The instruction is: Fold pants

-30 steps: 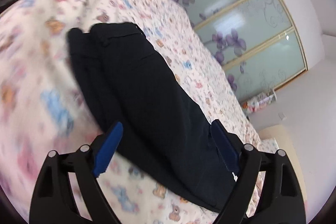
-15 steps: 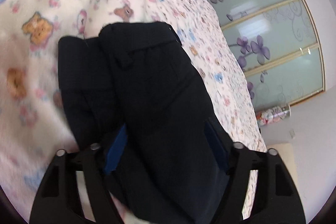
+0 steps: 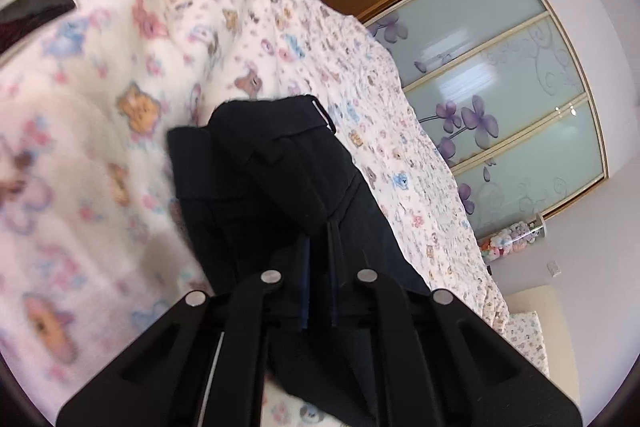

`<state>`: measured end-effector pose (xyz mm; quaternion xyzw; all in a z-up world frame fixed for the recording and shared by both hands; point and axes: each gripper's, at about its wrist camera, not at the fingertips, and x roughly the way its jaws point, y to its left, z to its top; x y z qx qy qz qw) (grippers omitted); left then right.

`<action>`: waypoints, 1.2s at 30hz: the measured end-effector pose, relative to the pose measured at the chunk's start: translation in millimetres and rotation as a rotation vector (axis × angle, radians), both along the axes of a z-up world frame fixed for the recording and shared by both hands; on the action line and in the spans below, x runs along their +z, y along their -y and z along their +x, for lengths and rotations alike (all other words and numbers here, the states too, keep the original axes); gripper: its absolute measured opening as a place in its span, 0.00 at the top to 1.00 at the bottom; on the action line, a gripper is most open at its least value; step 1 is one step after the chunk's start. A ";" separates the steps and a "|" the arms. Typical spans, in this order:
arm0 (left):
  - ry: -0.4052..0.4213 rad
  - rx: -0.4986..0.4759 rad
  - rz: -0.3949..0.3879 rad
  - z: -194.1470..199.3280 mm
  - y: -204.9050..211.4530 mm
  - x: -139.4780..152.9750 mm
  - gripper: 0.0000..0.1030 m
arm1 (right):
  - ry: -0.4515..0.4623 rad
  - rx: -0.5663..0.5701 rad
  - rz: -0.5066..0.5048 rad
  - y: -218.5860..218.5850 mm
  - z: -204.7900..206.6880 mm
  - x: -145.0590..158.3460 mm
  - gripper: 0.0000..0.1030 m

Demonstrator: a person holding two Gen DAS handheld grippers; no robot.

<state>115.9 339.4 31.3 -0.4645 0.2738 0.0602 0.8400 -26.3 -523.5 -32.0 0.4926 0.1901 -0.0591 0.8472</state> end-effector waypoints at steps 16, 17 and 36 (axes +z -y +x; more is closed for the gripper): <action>-0.007 0.052 0.090 -23.7 11.4 -26.3 0.44 | -0.064 0.032 0.072 1.5 -19.0 24.5 0.59; 0.001 0.064 0.108 -27.9 14.9 -22.1 0.33 | -0.058 0.034 0.060 -2.6 -18.2 28.5 0.22; 0.228 -0.201 0.419 -60.5 112.1 -15.5 0.02 | -0.418 -0.034 -0.276 63.5 87.7 57.1 0.44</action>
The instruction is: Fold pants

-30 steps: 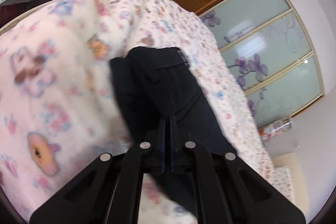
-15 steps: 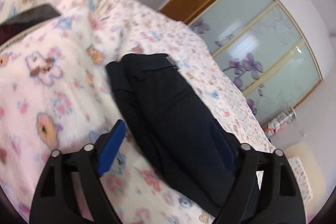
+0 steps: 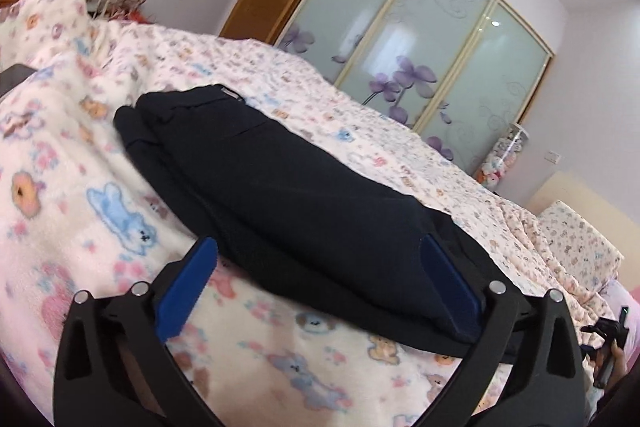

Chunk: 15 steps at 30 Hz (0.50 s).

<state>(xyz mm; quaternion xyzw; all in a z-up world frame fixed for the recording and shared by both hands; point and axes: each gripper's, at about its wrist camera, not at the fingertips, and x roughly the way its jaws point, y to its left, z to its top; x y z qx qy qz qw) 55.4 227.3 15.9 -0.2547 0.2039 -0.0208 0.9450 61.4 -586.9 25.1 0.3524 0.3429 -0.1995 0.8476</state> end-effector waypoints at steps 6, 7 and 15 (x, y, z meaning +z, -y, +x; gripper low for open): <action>-0.002 -0.009 0.002 -1.0 2.9 -2.9 0.02 | -0.071 0.123 -0.107 -18.4 24.0 -14.9 0.83; -0.011 -0.009 0.001 1.2 1.6 -3.9 0.02 | -0.077 0.137 -0.141 -22.9 26.5 -13.4 0.87; -0.038 -0.006 -0.010 6.3 -2.2 -9.4 0.02 | 0.055 0.163 -0.432 -46.5 41.9 39.2 0.91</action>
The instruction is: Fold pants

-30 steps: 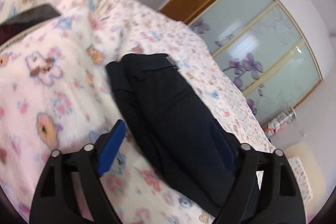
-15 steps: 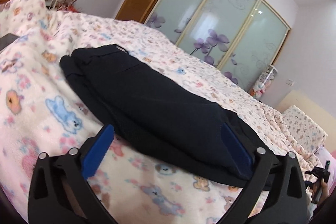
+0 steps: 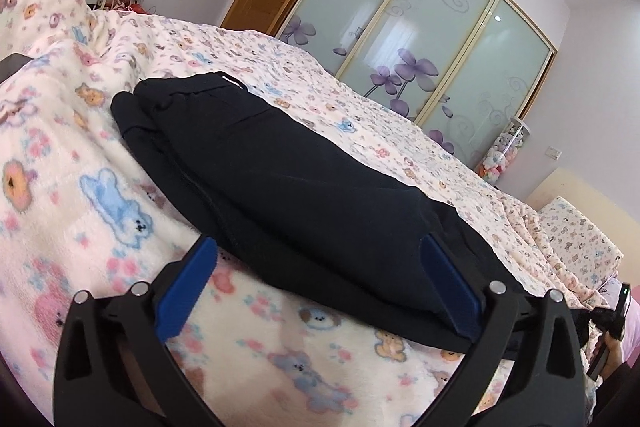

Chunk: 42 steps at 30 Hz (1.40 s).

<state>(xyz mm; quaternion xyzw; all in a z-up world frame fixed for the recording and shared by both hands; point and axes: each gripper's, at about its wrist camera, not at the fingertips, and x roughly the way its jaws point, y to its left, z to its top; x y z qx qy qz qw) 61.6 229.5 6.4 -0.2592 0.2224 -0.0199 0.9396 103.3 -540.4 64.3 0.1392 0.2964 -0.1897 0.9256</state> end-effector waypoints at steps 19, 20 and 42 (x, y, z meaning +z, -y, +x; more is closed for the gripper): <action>-0.007 0.000 -0.004 1.6 -0.2 -2.5 0.02 | 0.078 0.162 0.273 -16.6 -41.4 -4.2 0.41; -0.004 0.000 -0.006 1.5 -0.4 -3.0 0.02 | 0.072 0.218 0.289 -28.7 -42.9 -6.8 0.43; -0.103 -0.098 -0.512 38.8 -66.2 19.5 0.02 | 0.012 0.230 0.465 -57.0 -82.8 -53.9 0.39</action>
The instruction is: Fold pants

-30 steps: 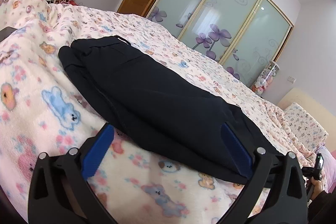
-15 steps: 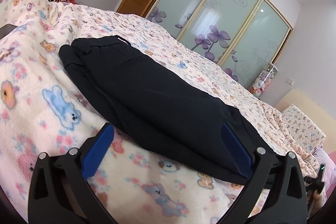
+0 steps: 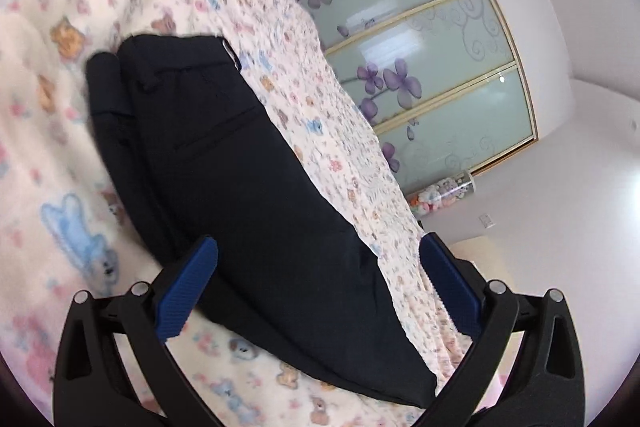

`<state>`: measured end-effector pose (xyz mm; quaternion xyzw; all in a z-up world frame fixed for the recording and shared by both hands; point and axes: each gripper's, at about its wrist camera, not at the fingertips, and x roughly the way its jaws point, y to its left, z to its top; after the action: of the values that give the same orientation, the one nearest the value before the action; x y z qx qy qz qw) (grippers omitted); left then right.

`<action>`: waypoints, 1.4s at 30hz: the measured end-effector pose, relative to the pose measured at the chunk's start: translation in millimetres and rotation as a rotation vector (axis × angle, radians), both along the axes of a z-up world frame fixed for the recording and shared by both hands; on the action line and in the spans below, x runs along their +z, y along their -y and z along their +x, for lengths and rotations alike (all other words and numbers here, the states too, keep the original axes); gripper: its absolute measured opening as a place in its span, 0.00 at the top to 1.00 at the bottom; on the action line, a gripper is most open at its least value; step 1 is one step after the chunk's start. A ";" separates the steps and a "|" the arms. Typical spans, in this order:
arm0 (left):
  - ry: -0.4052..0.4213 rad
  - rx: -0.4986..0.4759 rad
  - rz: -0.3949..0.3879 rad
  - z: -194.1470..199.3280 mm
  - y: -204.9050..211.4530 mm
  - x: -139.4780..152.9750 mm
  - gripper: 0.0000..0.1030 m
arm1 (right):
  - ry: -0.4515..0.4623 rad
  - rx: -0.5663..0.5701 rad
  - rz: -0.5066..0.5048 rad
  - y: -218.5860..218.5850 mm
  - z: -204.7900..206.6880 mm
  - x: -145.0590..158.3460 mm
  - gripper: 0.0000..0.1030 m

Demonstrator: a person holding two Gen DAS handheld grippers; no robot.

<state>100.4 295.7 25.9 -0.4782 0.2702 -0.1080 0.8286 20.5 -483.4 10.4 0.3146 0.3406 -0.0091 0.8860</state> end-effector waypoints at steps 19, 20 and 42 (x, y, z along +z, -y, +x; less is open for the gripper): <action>-0.257 0.131 -0.041 41.5 -5.1 -36.0 0.91 | -0.022 0.039 -0.088 -21.7 3.0 -7.3 0.35; -0.246 0.132 -0.035 39.6 -6.2 -35.1 0.93 | -0.020 0.038 -0.083 -21.4 2.8 -6.8 0.35; -0.033 0.340 0.266 -36.9 -4.6 14.3 0.14 | 0.099 0.236 -0.159 -99.2 33.0 23.7 0.35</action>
<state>63.5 300.4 40.2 -0.4052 0.2108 0.0776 0.8862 53.5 -384.2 34.0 0.2015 0.3292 0.0835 0.9187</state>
